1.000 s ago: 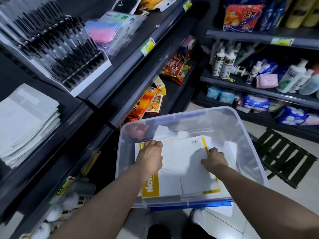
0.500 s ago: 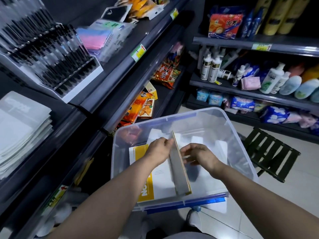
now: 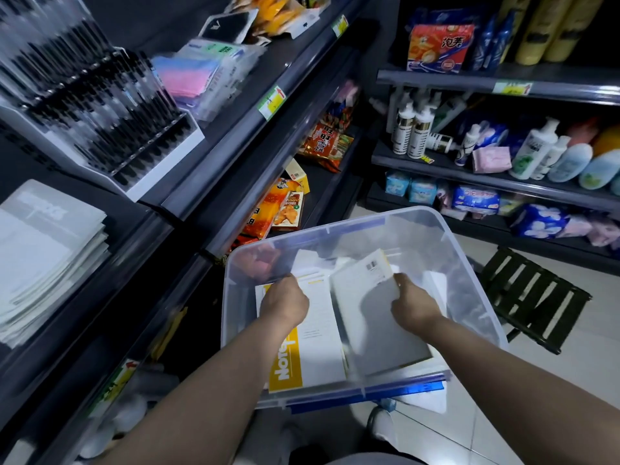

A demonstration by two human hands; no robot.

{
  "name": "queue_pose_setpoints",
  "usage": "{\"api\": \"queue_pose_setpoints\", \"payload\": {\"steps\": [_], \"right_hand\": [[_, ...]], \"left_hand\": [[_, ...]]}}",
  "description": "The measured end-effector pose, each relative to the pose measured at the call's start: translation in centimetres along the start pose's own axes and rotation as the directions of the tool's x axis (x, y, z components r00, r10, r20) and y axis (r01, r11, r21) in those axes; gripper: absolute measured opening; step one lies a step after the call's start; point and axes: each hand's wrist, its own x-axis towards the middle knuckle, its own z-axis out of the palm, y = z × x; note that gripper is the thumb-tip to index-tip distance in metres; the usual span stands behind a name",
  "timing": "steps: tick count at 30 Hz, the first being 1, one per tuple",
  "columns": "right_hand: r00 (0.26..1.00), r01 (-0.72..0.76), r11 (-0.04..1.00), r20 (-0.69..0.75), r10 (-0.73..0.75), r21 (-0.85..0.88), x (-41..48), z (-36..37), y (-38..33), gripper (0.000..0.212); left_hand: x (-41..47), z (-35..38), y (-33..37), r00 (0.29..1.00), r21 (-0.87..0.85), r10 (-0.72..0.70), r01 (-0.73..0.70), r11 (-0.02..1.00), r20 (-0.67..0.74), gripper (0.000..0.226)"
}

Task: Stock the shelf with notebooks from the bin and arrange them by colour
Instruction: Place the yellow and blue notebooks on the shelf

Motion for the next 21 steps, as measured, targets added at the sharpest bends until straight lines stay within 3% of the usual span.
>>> {"api": "queue_pose_setpoints", "payload": {"steps": [3, 6, 8, 13, 21], "right_hand": [[0.98, 0.026, 0.999, -0.198, -0.02, 0.03, -0.3, -0.2, -0.1, 0.062], [0.956, 0.031, 0.98, -0.291, 0.027, 0.194, -0.3, -0.8, -0.6, 0.061], [0.967, 0.037, 0.961, -0.253, 0.035, 0.274, 0.0, -1.0, -0.8, 0.06], [0.998, 0.016, 0.993, -0.055, -0.009, 0.116, 0.3, 0.2, -0.2, 0.066], [1.0, -0.017, 0.989, 0.012, 0.015, 0.148, 0.7, 1.8, 0.6, 0.069]], "left_hand": [[0.5, 0.6, -2.1, 0.985, 0.049, -0.158, 0.155, 0.987, 0.063, 0.046], [0.9, 2.4, -3.7, 0.947, 0.046, -0.251, 0.247, 0.968, 0.2, 0.052], [0.7, 3.5, -4.1, 0.921, 0.035, -0.299, 0.3, 0.953, 0.251, 0.058], [1.0, 5.0, -4.3, 0.934, -0.082, -0.316, 0.332, 0.94, 0.167, 0.056], [0.7, 5.3, -4.5, 0.917, -0.096, -0.355, 0.376, 0.922, 0.182, 0.062]]}}
